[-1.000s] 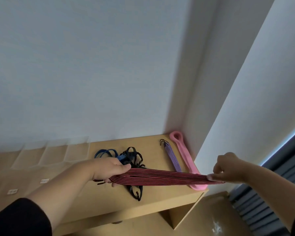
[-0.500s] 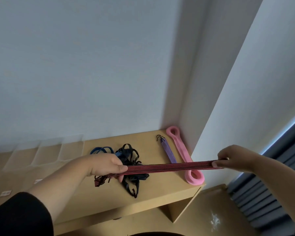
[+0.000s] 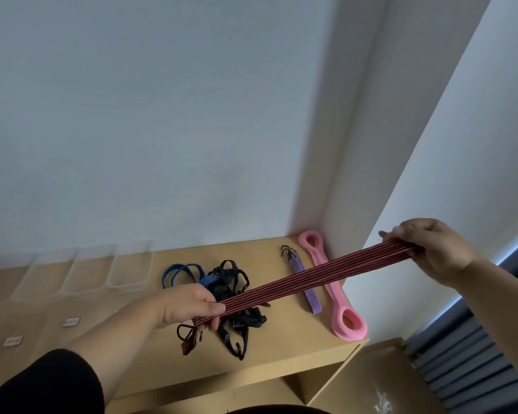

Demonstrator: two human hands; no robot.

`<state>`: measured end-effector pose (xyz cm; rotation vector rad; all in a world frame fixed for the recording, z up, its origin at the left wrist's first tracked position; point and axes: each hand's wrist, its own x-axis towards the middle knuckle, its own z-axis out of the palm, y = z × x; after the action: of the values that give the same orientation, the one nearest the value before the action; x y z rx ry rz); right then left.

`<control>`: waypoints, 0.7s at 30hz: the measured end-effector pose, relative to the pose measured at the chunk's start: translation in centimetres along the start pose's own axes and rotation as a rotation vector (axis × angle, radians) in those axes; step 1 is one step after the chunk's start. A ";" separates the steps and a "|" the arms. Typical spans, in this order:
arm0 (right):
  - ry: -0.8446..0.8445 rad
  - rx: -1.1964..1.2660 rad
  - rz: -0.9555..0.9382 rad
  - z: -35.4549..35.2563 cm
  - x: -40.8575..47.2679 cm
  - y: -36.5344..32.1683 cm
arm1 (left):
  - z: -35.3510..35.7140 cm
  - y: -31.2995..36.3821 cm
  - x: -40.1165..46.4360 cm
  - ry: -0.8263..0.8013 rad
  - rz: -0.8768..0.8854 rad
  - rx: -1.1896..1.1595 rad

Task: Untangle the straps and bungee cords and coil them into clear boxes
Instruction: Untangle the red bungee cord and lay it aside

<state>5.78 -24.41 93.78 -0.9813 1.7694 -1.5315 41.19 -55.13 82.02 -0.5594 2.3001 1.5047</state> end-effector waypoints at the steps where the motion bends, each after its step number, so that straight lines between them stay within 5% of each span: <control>1: -0.009 0.111 -0.031 0.7 0.2 -0.4 | 0.0 -0.1 0.0 -0.019 0.009 -0.015; 4: -0.026 0.162 -0.060 2.9 0.7 -1.6 | 0.3 -0.7 0.1 -0.040 0.004 -0.028; 11: -0.210 -0.835 -0.086 3.9 1.4 -3.9 | 0.5 -3.4 -0.9 0.009 0.020 -0.119; 21: -0.173 -1.083 -0.041 2.9 0.9 -1.9 | 2.1 -2.6 -2.2 -0.058 0.030 -0.210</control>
<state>7.95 -26.82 95.18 -1.5553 2.4522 -0.3653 44.48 -53.86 80.19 -0.5295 2.1300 1.7666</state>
